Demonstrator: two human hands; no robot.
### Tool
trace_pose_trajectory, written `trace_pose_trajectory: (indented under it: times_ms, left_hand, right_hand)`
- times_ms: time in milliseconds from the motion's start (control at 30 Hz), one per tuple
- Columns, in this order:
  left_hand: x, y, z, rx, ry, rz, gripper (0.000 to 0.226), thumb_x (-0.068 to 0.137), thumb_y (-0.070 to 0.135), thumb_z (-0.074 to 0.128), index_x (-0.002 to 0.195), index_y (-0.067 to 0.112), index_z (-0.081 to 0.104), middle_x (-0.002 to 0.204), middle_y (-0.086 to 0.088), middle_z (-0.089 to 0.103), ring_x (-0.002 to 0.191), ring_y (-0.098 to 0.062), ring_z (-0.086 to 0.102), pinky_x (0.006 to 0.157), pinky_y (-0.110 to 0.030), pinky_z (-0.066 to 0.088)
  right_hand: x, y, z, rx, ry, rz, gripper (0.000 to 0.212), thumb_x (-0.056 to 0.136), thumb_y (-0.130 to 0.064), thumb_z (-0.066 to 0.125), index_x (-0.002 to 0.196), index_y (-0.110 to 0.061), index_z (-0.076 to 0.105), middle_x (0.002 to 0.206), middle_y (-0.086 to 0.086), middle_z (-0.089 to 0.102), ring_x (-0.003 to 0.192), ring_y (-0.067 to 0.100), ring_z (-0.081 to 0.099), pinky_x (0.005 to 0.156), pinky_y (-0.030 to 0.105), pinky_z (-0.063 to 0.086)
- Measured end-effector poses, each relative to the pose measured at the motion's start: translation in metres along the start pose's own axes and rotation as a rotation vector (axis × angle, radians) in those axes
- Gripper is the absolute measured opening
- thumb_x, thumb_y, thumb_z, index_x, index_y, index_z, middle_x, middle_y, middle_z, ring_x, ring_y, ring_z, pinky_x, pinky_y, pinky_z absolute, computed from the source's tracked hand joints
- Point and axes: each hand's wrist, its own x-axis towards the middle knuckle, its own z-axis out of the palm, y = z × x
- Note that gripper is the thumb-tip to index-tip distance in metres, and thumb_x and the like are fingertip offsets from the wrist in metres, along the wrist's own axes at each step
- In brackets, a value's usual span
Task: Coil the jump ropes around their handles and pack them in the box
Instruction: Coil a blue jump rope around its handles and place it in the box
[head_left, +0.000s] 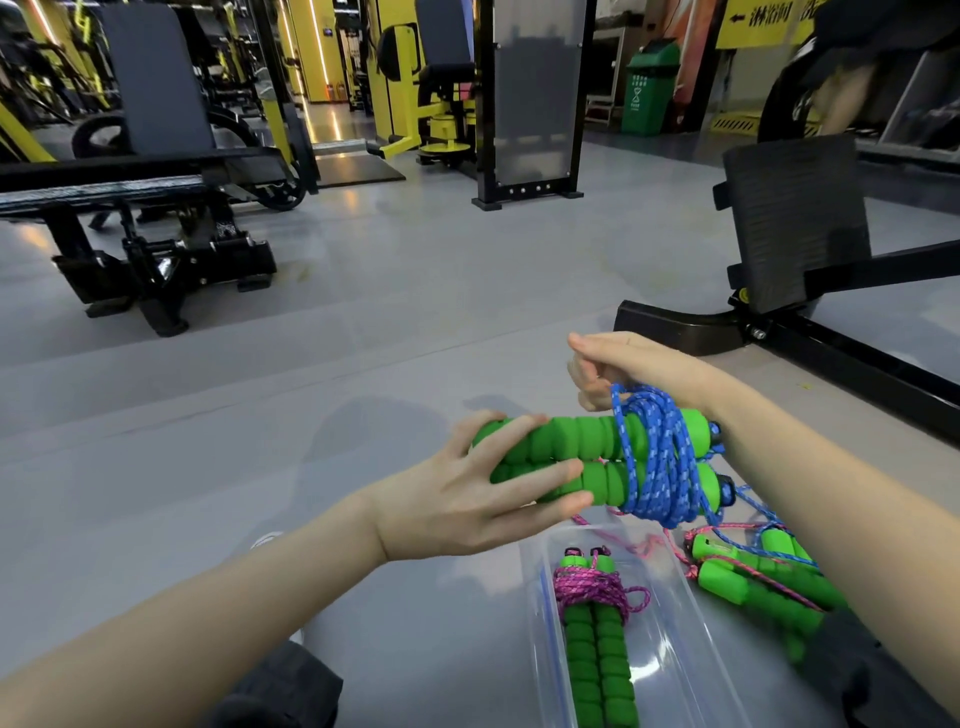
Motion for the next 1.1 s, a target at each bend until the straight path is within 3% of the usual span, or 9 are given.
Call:
trace_pose_trajectory:
  times_ms: [200, 433, 600, 667, 733, 800, 867, 967, 1100]
  left_hand:
    - [-0.003, 0.004, 0.002, -0.023, -0.032, 0.008, 0.036, 0.097, 0.014, 0.052, 0.133, 0.018, 0.048, 0.131, -0.005, 0.047, 0.115, -0.045, 0.050, 0.091, -0.048, 0.042]
    - [0.012, 0.008, -0.005, -0.020, -0.020, 0.024, 0.031, 0.100, 0.016, 0.046, 0.130, 0.017, 0.049, 0.129, -0.004, 0.050, 0.113, -0.043, 0.053, 0.088, -0.047, 0.043]
    - [0.012, -0.012, -0.014, 0.032, 0.016, -0.025, 0.032, 0.099, 0.017, 0.047, 0.131, 0.018, 0.049, 0.131, -0.004, 0.048, 0.114, -0.043, 0.051, 0.090, -0.048, 0.044]
    - [0.014, -0.021, -0.016, 0.078, 0.029, -0.085, 0.032, 0.100, 0.015, 0.044, 0.131, 0.017, 0.049, 0.132, -0.005, 0.046, 0.114, -0.044, 0.049, 0.091, -0.048, 0.044]
    - [0.013, -0.027, -0.012, 0.121, 0.019, -0.152, 0.033, 0.099, 0.010, 0.043, 0.132, 0.015, 0.048, 0.133, -0.007, 0.045, 0.113, -0.046, 0.049, 0.089, -0.048, 0.043]
    - [0.007, -0.033, -0.006, 0.154, -0.013, -0.213, 0.036, 0.098, 0.006, 0.042, 0.133, 0.012, 0.046, 0.133, -0.009, 0.045, 0.111, -0.047, 0.052, 0.087, -0.048, 0.042]
    - [-0.001, -0.036, -0.001, 0.173, -0.062, -0.264, 0.038, 0.098, 0.003, 0.038, 0.134, 0.011, 0.045, 0.133, -0.011, 0.043, 0.110, -0.049, 0.052, 0.085, -0.049, 0.043]
    - [-0.010, -0.040, 0.003, 0.201, -0.134, -0.308, 0.040, 0.097, 0.000, 0.030, 0.133, 0.009, 0.045, 0.132, -0.012, 0.043, 0.107, -0.050, 0.054, 0.081, -0.049, 0.043]
    - [-0.026, -0.048, 0.005, 0.268, -0.254, -0.358, 0.051, 0.091, -0.003, 0.017, 0.134, 0.006, 0.043, 0.131, -0.015, 0.042, 0.106, -0.051, 0.053, 0.079, -0.049, 0.042]
  right_hand:
    - [-0.002, -0.025, -0.001, -0.052, 0.079, -0.088, 0.051, 0.082, -0.040, 0.057, 0.035, -0.020, 0.047, 0.032, -0.005, 0.030, 0.035, 0.009, 0.022, 0.054, 0.030, 0.018]
    - [0.000, -0.016, 0.000, -0.010, 0.070, -0.056, 0.054, 0.086, -0.041, 0.051, 0.038, -0.017, 0.046, 0.032, -0.003, 0.026, 0.037, 0.013, 0.018, 0.058, 0.027, 0.027]
    - [-0.004, 0.002, -0.019, 0.089, 0.051, 0.078, 0.034, 0.082, -0.035, 0.052, 0.057, -0.013, 0.047, 0.042, -0.004, 0.039, 0.038, 0.008, 0.038, 0.048, 0.021, 0.037]
    - [-0.004, 0.024, -0.032, 0.159, 0.192, 0.180, 0.026, 0.087, -0.022, 0.055, 0.062, -0.015, 0.057, 0.044, -0.004, 0.055, 0.061, 0.017, 0.063, 0.059, 0.025, 0.052]
    - [0.000, 0.041, -0.037, 0.255, 0.331, 0.162, 0.005, 0.080, -0.011, 0.065, 0.078, -0.012, 0.061, 0.058, 0.001, 0.067, 0.093, 0.031, 0.065, 0.076, 0.037, 0.055]
    - [0.001, 0.033, -0.019, 0.360, 0.260, 0.082, 0.009, 0.071, -0.005, 0.064, 0.071, -0.013, 0.058, 0.056, 0.000, 0.060, 0.060, 0.016, 0.059, 0.063, 0.028, 0.045]
    - [0.004, 0.020, 0.005, 0.340, 0.177, 0.067, 0.034, 0.089, -0.005, 0.040, 0.058, -0.018, 0.043, 0.045, -0.006, 0.038, 0.036, 0.003, 0.030, 0.060, 0.026, 0.020]
    - [0.006, 0.021, 0.019, 0.309, 0.167, 0.122, 0.034, 0.099, -0.010, 0.022, 0.068, -0.017, 0.035, 0.045, -0.008, 0.026, 0.033, 0.003, 0.018, 0.058, 0.023, 0.028]
    - [0.007, 0.023, 0.025, 0.279, 0.183, 0.205, 0.028, 0.101, -0.023, 0.033, 0.098, -0.010, 0.057, 0.046, -0.008, 0.023, 0.030, 0.004, 0.015, 0.046, 0.019, 0.031]
